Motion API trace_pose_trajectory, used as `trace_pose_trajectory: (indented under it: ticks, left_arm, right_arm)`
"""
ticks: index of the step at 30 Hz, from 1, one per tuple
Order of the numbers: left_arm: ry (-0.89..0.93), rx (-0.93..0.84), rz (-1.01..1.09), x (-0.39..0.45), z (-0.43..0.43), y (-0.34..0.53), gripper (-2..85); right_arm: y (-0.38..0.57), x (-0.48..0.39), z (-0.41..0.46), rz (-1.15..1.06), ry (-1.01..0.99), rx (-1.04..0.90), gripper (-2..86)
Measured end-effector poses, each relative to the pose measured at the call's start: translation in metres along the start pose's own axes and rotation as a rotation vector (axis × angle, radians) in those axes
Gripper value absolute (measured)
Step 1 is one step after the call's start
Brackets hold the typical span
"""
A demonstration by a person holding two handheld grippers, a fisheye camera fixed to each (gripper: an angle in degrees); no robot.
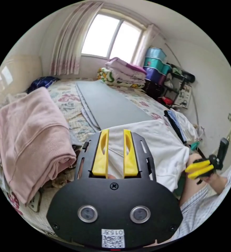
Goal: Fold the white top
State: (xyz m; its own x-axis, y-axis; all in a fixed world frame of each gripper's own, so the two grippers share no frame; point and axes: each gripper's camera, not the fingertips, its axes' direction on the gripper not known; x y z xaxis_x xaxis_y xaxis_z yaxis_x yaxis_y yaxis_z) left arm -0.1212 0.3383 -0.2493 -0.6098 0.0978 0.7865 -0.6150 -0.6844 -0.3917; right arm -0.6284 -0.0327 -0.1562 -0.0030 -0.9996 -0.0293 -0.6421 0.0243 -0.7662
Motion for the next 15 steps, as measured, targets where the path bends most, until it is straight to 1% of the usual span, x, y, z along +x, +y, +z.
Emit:
trace_pose_trajectory:
  ticks: [2, 3, 4, 7, 9, 11, 15]
  left_arm:
    - [0.106, 0.06, 0.178, 0.046, -0.03, 0.001, 6.7]
    - [0.14, 0.054, 0.219, 0.058, -0.034, 0.0, 6.8]
    - [0.211, 0.009, 0.286, 0.081, -0.039, -0.002, 8.9]
    - [0.319, -0.057, 0.332, 0.131, -0.048, 0.022, 10.5]
    - [0.353, -0.097, 0.331, 0.155, -0.045, 0.046, 10.2]
    - [0.347, -0.183, 0.329, 0.182, -0.026, 0.071, 9.6]
    - [0.296, -0.254, 0.322, 0.207, -0.002, 0.076, 9.1]
  right_arm:
    - [0.025, 0.04, -0.044, 0.156, 0.086, 0.054, 7.3]
    - [0.033, 0.051, -0.054, 0.199, 0.101, 0.068, 7.5]
    - [0.048, 0.07, -0.07, 0.29, 0.127, 0.09, 7.9]
    - [0.086, 0.107, -0.096, 0.54, 0.203, 0.135, 9.9]
    - [0.102, 0.116, -0.103, 0.593, 0.176, 0.178, 10.4]
    - [0.112, 0.129, -0.1, 0.645, 0.084, 0.18, 10.5]
    - [0.108, 0.141, -0.094, 0.648, -0.018, 0.155, 8.3]
